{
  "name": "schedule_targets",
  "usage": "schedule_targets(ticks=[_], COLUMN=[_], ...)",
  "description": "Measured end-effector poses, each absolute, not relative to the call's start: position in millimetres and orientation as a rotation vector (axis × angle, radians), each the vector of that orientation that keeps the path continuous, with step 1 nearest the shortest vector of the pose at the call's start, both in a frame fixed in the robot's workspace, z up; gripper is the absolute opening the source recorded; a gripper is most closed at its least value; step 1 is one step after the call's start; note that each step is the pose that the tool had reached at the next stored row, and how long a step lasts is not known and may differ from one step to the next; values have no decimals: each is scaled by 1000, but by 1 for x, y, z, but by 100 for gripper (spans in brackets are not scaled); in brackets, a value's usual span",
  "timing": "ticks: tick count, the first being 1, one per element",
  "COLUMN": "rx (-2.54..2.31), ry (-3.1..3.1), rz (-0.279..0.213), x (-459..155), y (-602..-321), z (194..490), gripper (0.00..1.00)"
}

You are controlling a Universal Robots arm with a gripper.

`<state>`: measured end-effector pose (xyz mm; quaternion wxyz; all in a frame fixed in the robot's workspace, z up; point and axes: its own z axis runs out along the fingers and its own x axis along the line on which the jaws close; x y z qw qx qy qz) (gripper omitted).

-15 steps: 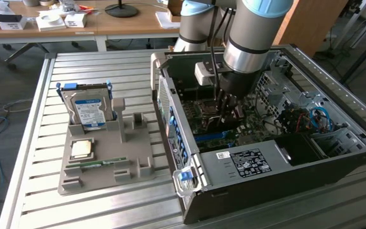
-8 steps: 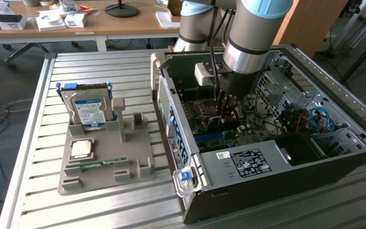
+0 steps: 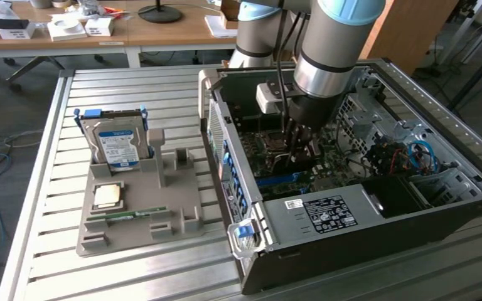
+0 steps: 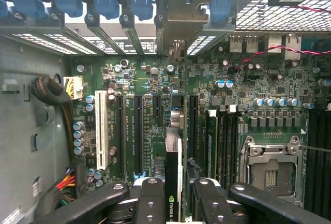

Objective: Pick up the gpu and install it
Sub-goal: 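Insert the gpu into the slot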

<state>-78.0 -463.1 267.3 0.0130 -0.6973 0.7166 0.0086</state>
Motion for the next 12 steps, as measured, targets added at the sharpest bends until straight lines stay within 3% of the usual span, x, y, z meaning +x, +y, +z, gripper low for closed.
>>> schedule_targets(ticks=[12], rx=[-2173], ry=[2233], rz=[27], x=[-78], y=[-463], z=[264], gripper=[26])
